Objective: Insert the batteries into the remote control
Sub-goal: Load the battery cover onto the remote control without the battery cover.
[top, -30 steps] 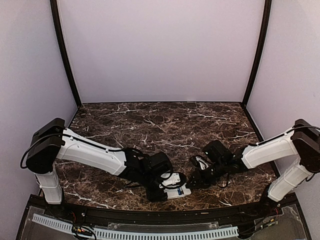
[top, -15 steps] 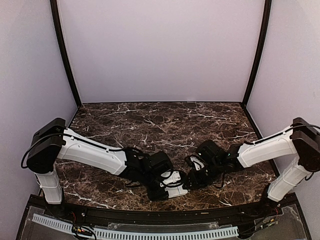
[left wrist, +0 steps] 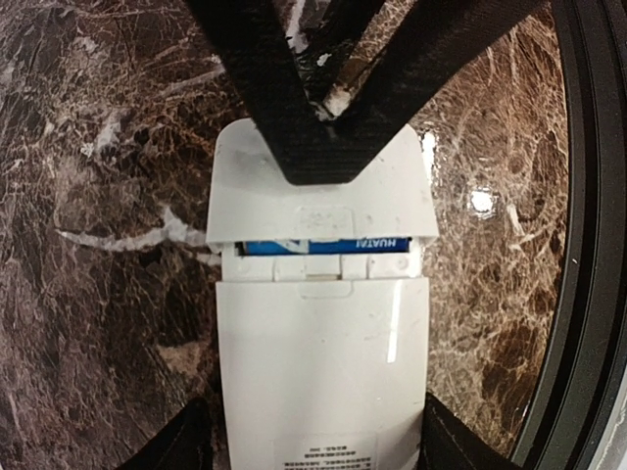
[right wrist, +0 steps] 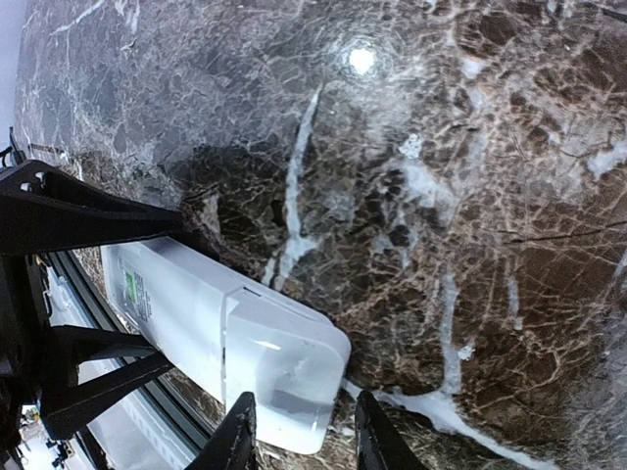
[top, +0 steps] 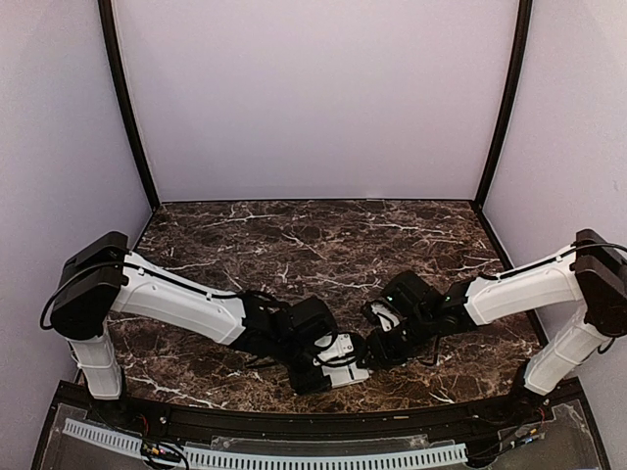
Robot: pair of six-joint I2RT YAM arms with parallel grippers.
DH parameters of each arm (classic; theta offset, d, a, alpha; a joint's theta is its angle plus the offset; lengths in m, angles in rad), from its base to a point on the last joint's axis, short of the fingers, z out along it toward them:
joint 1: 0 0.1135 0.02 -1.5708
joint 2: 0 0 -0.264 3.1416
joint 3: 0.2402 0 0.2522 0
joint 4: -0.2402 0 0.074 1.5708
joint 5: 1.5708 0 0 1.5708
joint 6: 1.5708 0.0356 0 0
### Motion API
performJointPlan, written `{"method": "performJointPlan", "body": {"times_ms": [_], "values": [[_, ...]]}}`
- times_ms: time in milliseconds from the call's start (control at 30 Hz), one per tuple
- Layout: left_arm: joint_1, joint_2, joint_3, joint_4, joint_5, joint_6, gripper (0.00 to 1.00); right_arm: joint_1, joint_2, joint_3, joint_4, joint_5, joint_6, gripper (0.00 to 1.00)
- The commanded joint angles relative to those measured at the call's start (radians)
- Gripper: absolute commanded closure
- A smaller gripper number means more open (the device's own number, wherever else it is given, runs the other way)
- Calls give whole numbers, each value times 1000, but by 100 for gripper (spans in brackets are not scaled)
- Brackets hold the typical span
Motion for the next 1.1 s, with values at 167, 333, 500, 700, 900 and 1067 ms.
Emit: {"method": "performJointPlan", "body": {"times_ms": [167,333,500,700,900,1067], "values": [[14,-64,-135,-14,58,-13,30,4,-37,63,-45,27,-52,68],[15,-133,-179,42,82,-24,27,8,-67,59,-14,4,-45,86],[20,-195,-219,101,88,-48,25,10,-43,18,91,-56,7,100],[29,-202,-231,94,72,-59,25,24,30,17,132,-80,22,100],[32,-202,-235,91,71,-67,25,25,59,-5,73,-26,26,100],[32,-198,-235,93,74,-65,25,26,75,-16,67,-26,20,100]]}}
